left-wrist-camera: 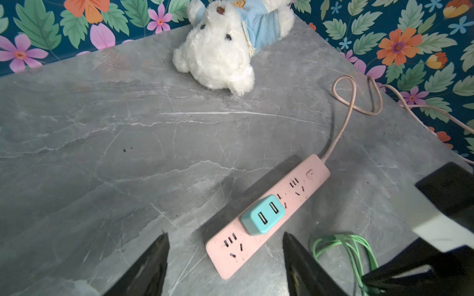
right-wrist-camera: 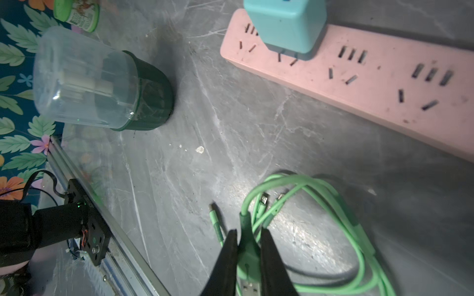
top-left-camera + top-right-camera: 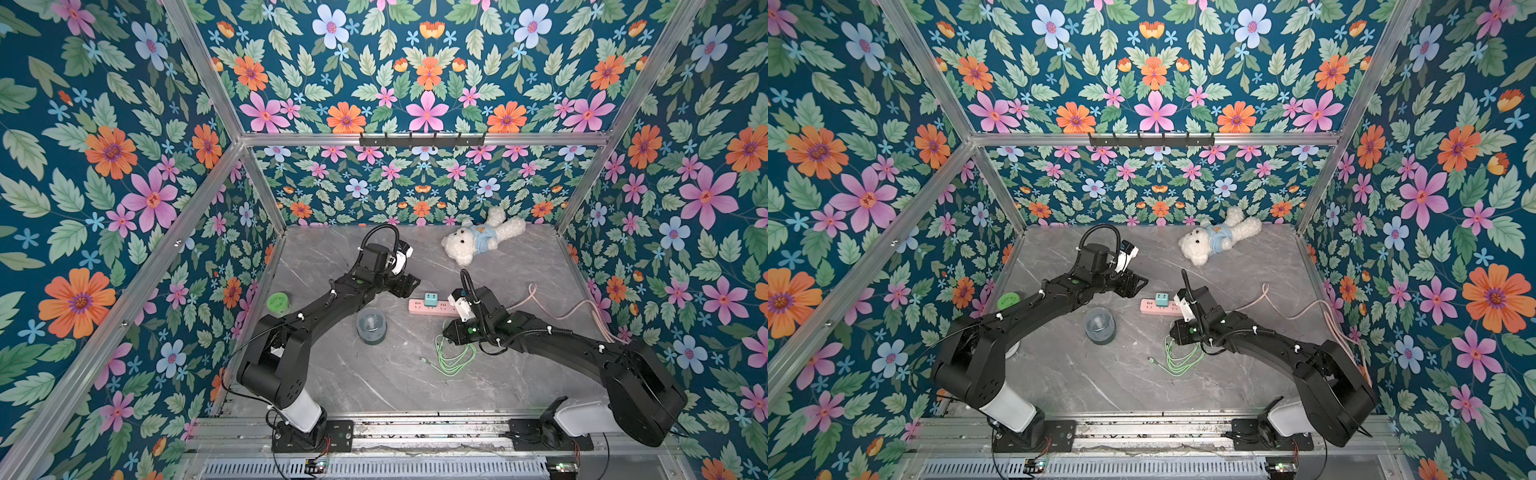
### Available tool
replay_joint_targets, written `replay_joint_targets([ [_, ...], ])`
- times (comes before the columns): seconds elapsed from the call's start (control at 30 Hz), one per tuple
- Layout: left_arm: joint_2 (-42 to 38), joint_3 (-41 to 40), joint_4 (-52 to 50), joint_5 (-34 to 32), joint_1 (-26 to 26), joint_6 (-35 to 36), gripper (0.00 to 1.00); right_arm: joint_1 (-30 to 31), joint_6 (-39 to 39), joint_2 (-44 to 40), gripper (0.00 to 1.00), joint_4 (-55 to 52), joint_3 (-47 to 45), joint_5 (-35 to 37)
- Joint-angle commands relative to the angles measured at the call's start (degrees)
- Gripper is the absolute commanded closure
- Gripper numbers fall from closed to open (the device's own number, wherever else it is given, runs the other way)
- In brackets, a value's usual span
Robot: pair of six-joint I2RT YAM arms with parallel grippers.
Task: Charge the cordless meat grinders
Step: Pick up the charging cable from the center of the board.
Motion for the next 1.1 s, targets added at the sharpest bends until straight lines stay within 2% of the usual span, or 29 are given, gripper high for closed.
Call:
replay_joint_targets([
  [0.0,0.11,1.11,-3.28,4.12,-0.43,-0.6,0.29,-0.15,-3.57,-1.08,0.82,4.58,-0.38,-2.42],
  [0.13,-0.3,1.15,-5.73,8.15,-0.88,-1.06,0.3,-0.92,-6.73,-2.66,0.82,9.36,-2.41,-3.12],
  [0.27,-1.56,-0.09,-6.58,11.33,-0.89,-1.89,0.3,-3.3,-7.72,-3.34,0.82,14.04,-4.09,-6.75],
  [0.63,-0.36,-0.25,-7.43,19.55,-2.61,-5.12,0.32,-5.13,-15.12,-3.17,0.83,18.21,-3.75,-12.84],
  [1.07,3.84,1.92,-6.97,22.85,-5.94,-8.36,0.49,-5.45,-17.35,-1.71,0.83,19.59,-2.16,-14.17],
])
